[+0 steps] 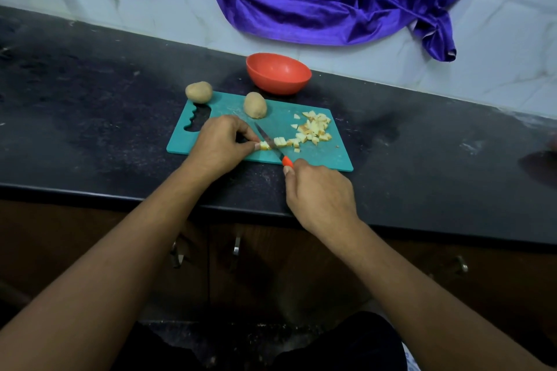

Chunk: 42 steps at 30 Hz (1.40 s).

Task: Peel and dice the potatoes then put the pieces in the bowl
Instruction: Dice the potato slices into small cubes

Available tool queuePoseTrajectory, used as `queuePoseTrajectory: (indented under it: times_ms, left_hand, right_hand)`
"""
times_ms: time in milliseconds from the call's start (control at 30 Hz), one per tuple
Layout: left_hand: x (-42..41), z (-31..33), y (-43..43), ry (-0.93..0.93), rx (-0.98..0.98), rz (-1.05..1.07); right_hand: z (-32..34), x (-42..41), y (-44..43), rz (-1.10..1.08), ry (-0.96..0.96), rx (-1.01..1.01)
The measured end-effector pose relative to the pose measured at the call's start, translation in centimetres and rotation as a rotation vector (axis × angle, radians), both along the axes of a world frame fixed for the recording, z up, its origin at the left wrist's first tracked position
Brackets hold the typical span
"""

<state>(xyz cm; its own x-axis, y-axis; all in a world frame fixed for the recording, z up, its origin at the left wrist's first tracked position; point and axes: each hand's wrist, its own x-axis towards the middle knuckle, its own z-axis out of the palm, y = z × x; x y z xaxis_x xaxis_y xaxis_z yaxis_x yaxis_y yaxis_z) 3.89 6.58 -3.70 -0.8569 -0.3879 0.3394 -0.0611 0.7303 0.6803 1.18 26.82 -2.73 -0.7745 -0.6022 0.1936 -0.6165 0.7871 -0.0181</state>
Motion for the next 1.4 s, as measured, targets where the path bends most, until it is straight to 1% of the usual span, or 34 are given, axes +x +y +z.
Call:
queuePoseTrajectory:
  times_ms: [367,500,667,833,933,1033,1133,1400]
  left_hand:
    - [-0.1,-0.1,0.0,0.001,0.005,-0.005]
    - [-0.1,0.0,0.0,-0.009,0.008,0.002]
    - [0.1,0.1,0.1,-0.010,0.012,0.009]
    - [0.1,-0.1,-0.1,0.024,0.083,0.029]
    - [0.1,-0.3,-0.3,0.091,0.149,0.042]
    - [0.0,-0.4,-0.5,0.113,0.139,0.071]
    - [-0.1,-0.5,-0.5,0.114,0.128,0.065]
    - [-0.3,-0.8,-0.6,0.113,0.103,0.059]
  right_hand:
    - [0.4,0.0,-0.3,0.051,0.013,0.069]
    - [0.6,0.0,-0.8,0.032,-0.002,0.123]
    - [0.6,-0.4,-0.7,-0.065,-0.098,0.016]
    - [0.9,-1.2,0.5,-0.025,-0.211,-0.149]
    - [0.7,-0.7,0.7,0.074,-0.135,-0.070]
    - [0.5,-0.3,0.8,0.158,-0.001,0.031]
    - [1.0,-1.2,1.1,0.191,0.059,0.110]
    - [2.7,-7.1,3.1,0.130,0.082,0.257]
